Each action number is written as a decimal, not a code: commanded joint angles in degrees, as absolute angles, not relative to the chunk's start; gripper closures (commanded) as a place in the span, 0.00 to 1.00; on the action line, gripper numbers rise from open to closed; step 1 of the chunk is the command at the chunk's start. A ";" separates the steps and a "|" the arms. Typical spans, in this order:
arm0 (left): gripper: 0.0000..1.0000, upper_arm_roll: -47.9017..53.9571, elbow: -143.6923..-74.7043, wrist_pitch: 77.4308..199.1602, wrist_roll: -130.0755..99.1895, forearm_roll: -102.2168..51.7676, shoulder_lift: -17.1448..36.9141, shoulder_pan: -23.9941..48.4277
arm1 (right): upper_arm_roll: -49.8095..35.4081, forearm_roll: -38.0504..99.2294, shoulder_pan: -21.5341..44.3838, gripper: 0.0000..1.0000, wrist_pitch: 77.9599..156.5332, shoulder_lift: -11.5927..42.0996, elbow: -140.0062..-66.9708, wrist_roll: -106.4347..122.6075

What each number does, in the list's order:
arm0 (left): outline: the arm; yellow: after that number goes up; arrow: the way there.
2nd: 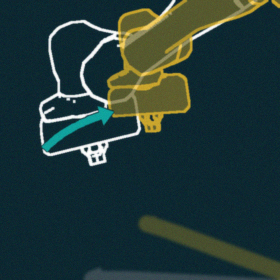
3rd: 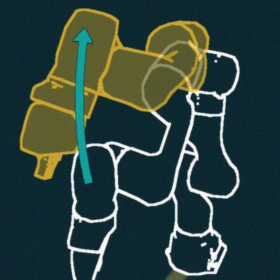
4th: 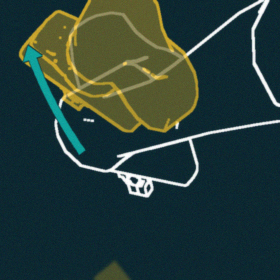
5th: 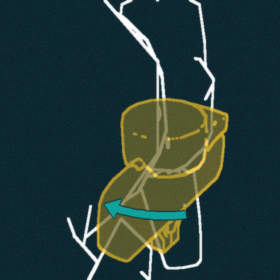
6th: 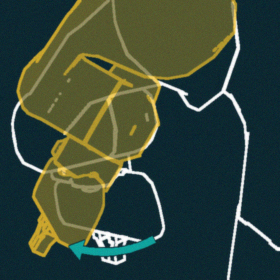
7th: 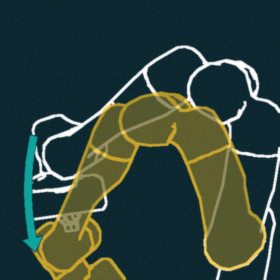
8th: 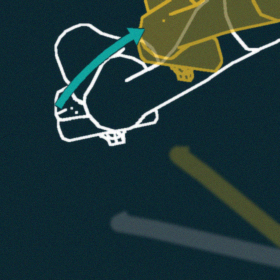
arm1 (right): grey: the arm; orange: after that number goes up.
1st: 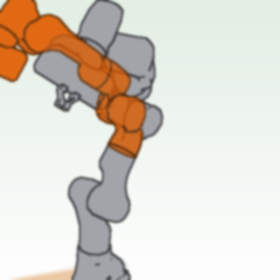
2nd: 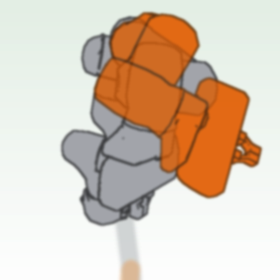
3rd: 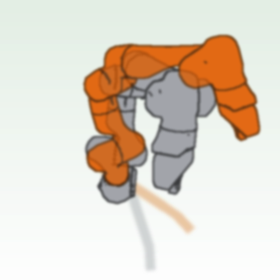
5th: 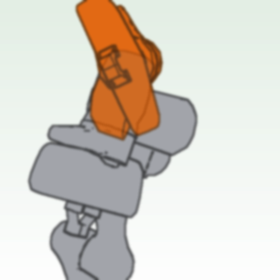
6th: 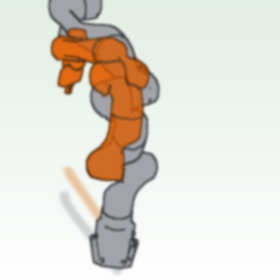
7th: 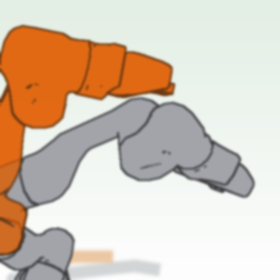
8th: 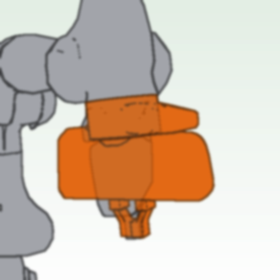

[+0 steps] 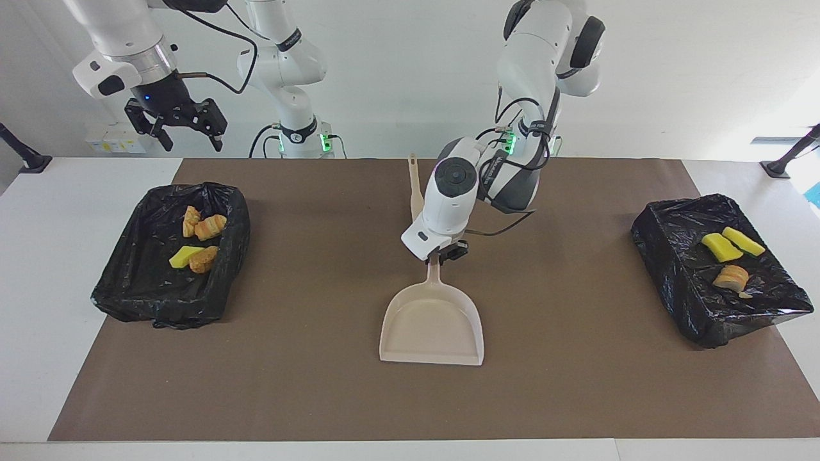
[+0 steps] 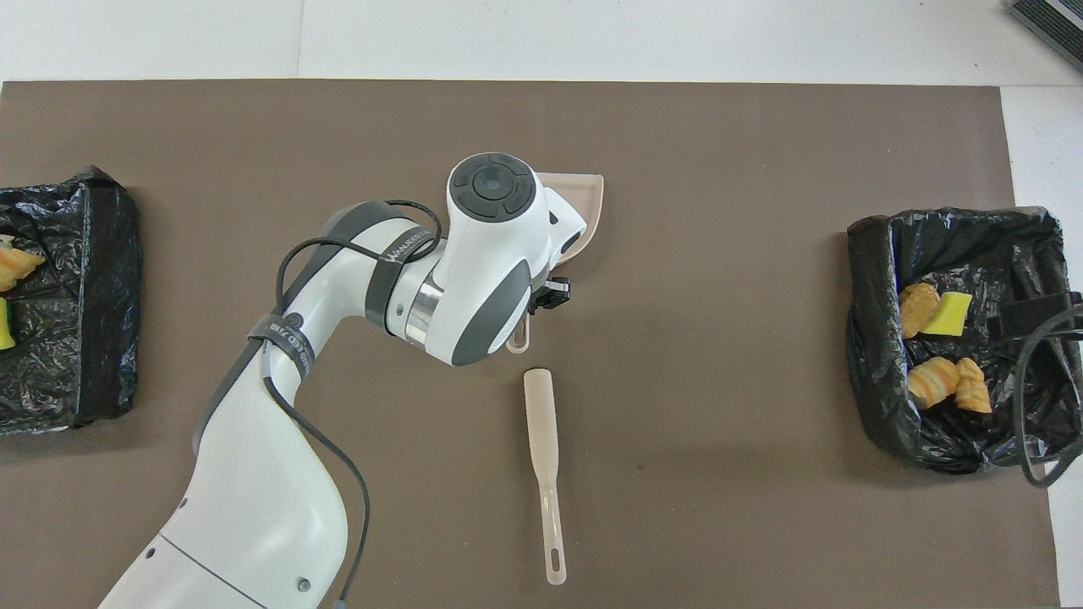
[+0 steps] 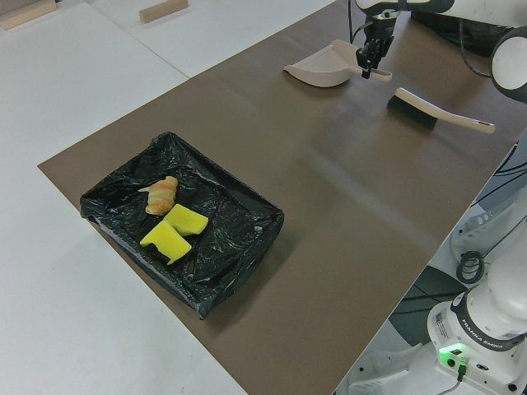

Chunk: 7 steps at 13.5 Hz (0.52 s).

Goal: Sweep and dump trash in bin
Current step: 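Bring the empty dustpan back to the table center with the left gripper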

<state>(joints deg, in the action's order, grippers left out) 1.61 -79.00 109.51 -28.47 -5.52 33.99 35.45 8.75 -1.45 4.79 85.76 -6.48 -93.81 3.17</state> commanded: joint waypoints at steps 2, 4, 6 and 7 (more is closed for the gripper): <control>0.00 0.26 -76.02 108.46 -30.06 -5.28 33.32 35.86 | 8.35 -1.32 3.87 0.00 86.40 -7.29 -95.01 4.84; 0.00 0.09 -78.56 107.93 -29.97 -5.19 29.99 34.99 | 8.35 -0.88 3.87 0.00 86.40 -7.21 -94.92 4.66; 0.00 -1.05 -80.24 106.88 -29.10 -4.57 27.00 32.97 | 8.09 -0.70 4.22 0.00 86.40 -7.12 -94.66 4.75; 0.00 -1.14 -80.33 105.74 -27.87 -4.48 26.20 31.65 | 7.82 -0.62 4.22 0.00 86.40 -7.12 -94.66 4.75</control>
